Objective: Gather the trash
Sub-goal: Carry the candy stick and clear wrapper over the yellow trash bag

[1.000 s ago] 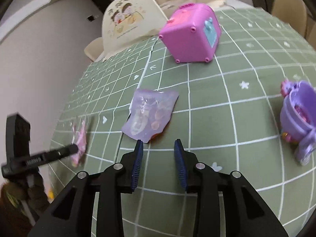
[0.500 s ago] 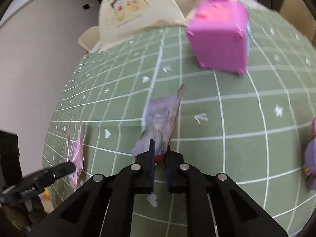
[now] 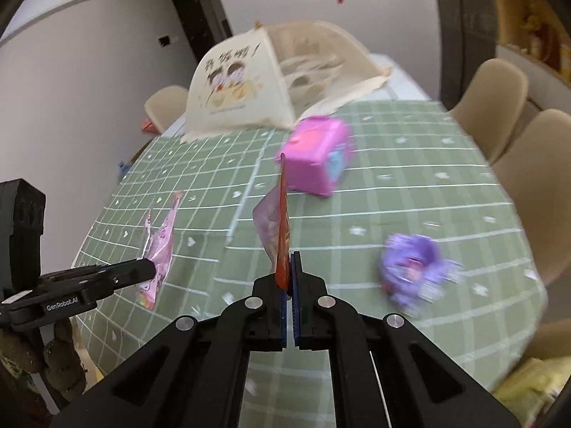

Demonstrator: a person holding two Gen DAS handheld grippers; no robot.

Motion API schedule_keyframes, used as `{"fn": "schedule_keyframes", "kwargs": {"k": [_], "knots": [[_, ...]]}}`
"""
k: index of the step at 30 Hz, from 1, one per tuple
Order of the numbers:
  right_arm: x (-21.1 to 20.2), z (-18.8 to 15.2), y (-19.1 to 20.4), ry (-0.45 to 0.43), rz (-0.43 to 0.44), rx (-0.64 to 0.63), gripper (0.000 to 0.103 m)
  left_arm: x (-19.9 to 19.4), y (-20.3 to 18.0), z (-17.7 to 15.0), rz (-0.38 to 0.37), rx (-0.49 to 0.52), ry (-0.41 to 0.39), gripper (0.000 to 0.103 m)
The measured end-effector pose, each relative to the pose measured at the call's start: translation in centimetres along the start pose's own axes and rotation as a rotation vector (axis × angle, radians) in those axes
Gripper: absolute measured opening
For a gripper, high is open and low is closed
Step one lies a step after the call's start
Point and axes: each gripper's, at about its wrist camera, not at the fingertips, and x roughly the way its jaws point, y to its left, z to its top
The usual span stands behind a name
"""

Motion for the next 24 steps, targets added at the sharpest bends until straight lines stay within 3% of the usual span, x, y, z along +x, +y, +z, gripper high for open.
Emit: {"fn": "schedule_keyframes", "kwargs": {"k": [14, 24], "knots": [[-19.5, -10.7, -12.1, -0.158, -0.238, 0.103, 0.005, 1.8, -21.7, -6.9, -0.183, 0.293, 0.032, 0.014], [-28.4, -17.6, -20.0, -0.222, -0.396, 0.257, 0.005, 8.0, -33.2, -12.2, -0.346, 0.406, 0.218, 0.014]]}}
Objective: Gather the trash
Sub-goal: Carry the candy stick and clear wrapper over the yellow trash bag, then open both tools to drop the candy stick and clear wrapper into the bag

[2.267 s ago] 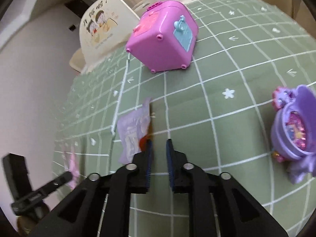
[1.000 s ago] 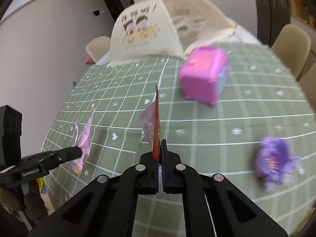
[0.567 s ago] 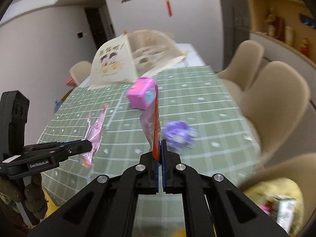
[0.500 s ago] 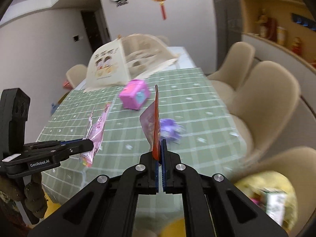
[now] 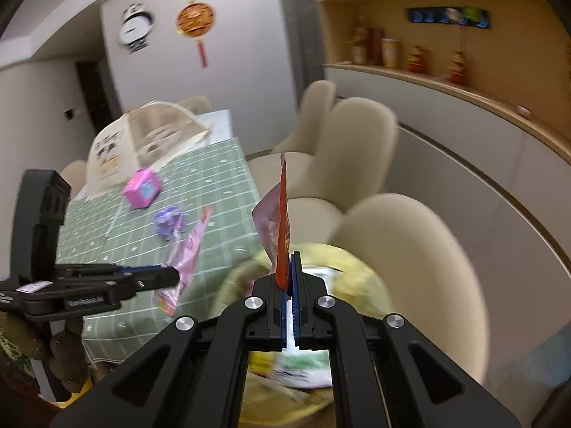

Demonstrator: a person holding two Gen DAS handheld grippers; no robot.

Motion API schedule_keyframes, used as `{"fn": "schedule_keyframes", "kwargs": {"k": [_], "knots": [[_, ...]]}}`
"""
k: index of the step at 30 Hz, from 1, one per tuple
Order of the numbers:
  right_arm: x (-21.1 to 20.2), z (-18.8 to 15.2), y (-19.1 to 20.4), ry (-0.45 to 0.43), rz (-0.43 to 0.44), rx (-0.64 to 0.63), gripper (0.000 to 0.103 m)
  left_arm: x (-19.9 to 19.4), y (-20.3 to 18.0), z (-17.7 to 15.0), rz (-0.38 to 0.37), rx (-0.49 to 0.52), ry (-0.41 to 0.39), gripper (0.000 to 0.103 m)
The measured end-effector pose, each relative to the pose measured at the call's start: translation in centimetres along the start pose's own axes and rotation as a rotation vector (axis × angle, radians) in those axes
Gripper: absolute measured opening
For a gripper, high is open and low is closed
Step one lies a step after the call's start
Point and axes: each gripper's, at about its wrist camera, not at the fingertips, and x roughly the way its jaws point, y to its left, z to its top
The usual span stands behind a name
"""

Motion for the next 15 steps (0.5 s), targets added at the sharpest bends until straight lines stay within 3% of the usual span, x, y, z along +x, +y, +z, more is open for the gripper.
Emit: {"fn": "schedule_keyframes", "kwargs": {"k": [4, 8, 15], "knots": [[-0.6, -1.4, -2.3, 0.011, -0.025, 0.048, 0.005, 4.1, -1.5, 0.6, -0.038, 0.017, 0.061, 0.014], [-0.3, -2.4, -2.8, 0.026, -0.026, 0.070, 0.005, 6.7, -1.4, 0.4, -0.017, 0.012, 0.105, 0.037], [2.2, -2.9, -1.6, 0.061, 0.045, 0.092, 0.005, 4.0, 1.7, -0.8, 0.036, -0.034, 0.078, 0.040]]}}
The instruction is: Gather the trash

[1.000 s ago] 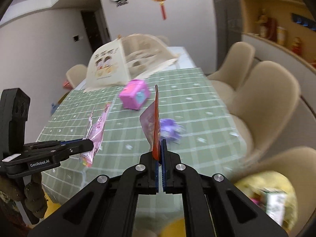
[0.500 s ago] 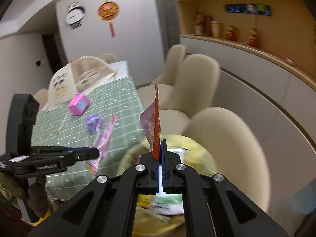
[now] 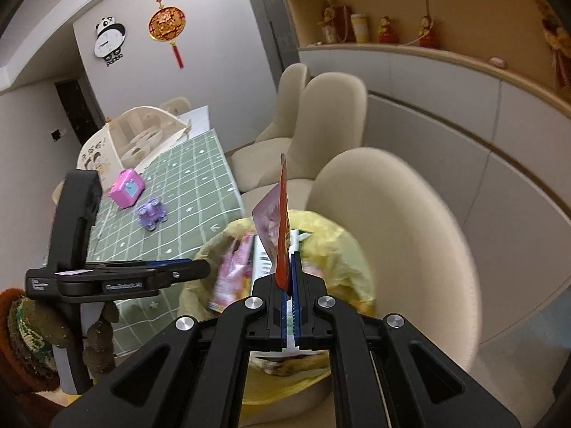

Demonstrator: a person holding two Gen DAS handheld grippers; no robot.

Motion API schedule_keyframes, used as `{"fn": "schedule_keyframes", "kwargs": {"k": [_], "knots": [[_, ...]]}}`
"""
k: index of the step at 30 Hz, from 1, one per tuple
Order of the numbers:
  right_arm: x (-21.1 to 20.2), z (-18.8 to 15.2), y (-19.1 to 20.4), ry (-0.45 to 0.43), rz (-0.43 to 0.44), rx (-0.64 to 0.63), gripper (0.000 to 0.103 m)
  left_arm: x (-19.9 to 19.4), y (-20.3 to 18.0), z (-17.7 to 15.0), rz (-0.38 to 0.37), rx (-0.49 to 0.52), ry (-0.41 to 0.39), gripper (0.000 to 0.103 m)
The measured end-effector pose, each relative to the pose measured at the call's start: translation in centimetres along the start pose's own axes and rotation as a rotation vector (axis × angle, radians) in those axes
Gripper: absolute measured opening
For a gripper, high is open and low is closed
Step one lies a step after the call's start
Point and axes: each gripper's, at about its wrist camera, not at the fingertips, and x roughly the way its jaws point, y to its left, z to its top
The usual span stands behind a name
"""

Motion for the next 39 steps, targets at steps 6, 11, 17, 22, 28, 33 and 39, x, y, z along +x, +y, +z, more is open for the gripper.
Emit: {"fn": "schedule_keyframes", "kwargs": {"k": [6, 11, 17, 22, 28, 33, 39], "knots": [[5.9, -0.8, 3.0, 0.102, 0.042, -0.005, 0.005, -5.0, 2.1, -1.5, 0.109, -0.015, -0.088, 0.045], [11.9, -3.2, 4.4, 0.262, 0.048, -0.002, 0.005, -8.9, 3.4, -3.8, 0.206, -0.034, -0.142, 0.048], [13.1, -4.5, 5.2, 0.304, 0.055, 0.001, 0.006, -12.5, 4.9, -7.7, 0.320, -0.089, -0.197, 0.067], [10.8, -4.1, 5.9, 0.263, 0.026, -0.067, 0.023, -15.3, 4.5, -9.9, 0.402, -0.117, -0.284, 0.080], [6.0, -3.6, 5.9, 0.171, 0.048, -0.114, 0.058, -17.7, 2.5, -11.6, 0.505, -0.067, -0.376, 0.081], [1.0, -3.9, 7.4, 0.082, 0.092, -0.146, 0.058, -18.0, 1.0, -13.3, 0.530, -0.054, -0.369, 0.081], [-4.0, -6.5, 10.6, -0.022, 0.114, -0.209, 0.058, -18.5, -1.6, -15.4, 0.547, -0.025, -0.381, 0.081]]}}
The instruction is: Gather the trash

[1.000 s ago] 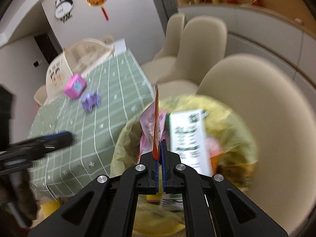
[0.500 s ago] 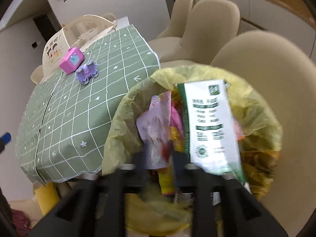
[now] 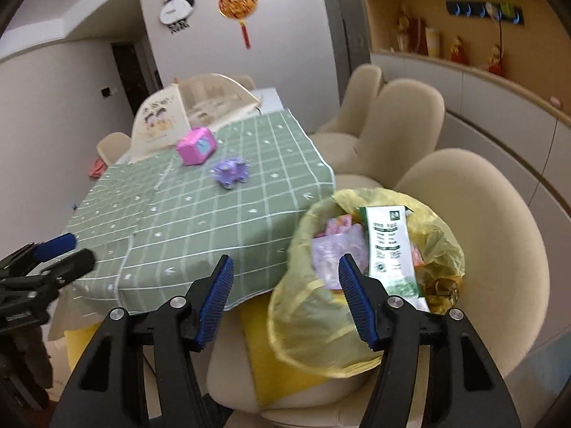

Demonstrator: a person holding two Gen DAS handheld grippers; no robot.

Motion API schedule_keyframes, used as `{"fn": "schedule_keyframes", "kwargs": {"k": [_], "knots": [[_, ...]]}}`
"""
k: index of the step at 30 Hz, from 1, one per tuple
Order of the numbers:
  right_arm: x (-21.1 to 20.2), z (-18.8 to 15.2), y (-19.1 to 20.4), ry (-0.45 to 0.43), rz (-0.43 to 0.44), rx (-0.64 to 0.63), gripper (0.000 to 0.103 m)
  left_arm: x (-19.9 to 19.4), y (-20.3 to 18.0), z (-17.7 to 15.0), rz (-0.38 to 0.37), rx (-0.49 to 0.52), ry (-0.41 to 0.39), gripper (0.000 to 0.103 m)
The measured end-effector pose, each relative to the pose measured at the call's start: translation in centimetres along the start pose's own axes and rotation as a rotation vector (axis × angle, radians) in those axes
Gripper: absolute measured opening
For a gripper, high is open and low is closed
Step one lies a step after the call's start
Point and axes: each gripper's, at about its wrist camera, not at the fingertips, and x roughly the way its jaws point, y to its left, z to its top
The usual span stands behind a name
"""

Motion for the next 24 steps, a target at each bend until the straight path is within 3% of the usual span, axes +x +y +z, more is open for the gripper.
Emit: {"fn": "schedule_keyframes", "kwargs": {"k": [4, 9, 15, 24], "knots": [[-1.5, -1.2, 1.9, -0.052, -0.048, -0.054, 0.058, -1.0, -0.7, -0.6, 0.085, -0.002, -0.022, 0.080], [-2.9, -2.0, 2.7, -0.089, -0.069, -0.088, 0.058, -1.5, -0.9, -1.2, 0.109, -0.027, -0.013, 0.076], [-3.4, -2.2, 2.7, -0.103, -0.066, -0.087, 0.058, -3.2, -1.7, -1.4, 0.128, -0.001, -0.075, 0.076], [-3.6, -2.5, 2.7, -0.104, -0.062, -0.077, 0.058, -3.5, -2.0, -1.1, 0.139, 0.004, -0.095, 0.076]]}}
